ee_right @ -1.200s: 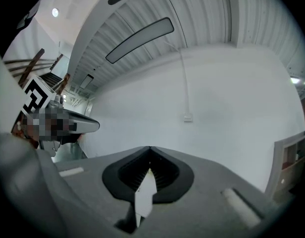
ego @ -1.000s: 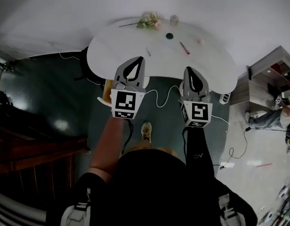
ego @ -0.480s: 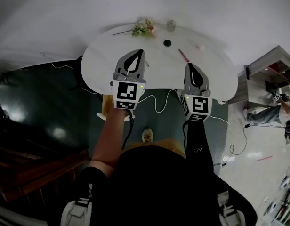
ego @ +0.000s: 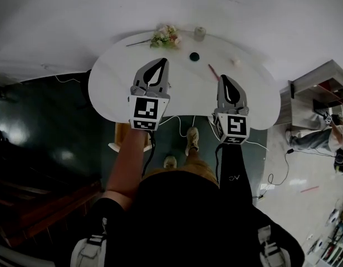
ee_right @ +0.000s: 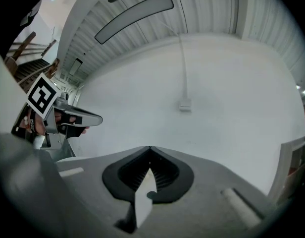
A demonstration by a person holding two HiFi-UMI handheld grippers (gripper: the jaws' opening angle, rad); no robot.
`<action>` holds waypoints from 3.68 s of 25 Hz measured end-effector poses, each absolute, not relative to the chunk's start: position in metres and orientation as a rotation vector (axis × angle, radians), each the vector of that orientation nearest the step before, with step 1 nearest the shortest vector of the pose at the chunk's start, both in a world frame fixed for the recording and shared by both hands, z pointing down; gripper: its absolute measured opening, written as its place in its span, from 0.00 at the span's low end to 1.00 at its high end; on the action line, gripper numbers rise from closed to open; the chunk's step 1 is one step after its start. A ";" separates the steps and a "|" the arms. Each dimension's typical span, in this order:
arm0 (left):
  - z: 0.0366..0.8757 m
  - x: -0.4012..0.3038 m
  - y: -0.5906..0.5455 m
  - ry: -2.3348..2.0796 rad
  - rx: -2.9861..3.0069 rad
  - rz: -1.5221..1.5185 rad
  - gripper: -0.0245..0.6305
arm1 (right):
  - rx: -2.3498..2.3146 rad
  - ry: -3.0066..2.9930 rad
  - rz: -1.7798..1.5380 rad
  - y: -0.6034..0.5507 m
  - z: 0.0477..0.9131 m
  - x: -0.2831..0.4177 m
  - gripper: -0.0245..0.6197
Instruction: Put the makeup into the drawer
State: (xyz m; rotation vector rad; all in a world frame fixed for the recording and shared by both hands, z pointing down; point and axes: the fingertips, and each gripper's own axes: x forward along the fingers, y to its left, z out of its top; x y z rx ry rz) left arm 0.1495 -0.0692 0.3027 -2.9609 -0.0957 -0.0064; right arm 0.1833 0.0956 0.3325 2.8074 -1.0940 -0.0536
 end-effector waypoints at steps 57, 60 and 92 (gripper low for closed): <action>0.324 0.330 -0.091 0.109 -2.952 -0.091 0.05 | 2.119 -1.275 1.072 0.092 0.643 0.380 0.11; 0.325 0.331 -0.092 0.117 -2.961 -0.087 0.05 | 2.354 -1.297 0.866 0.076 0.585 0.400 0.11; 0.303 0.115 -0.199 0.636 -2.850 -0.090 0.05 | 2.529 -1.748 -0.110 -0.075 0.354 0.232 0.11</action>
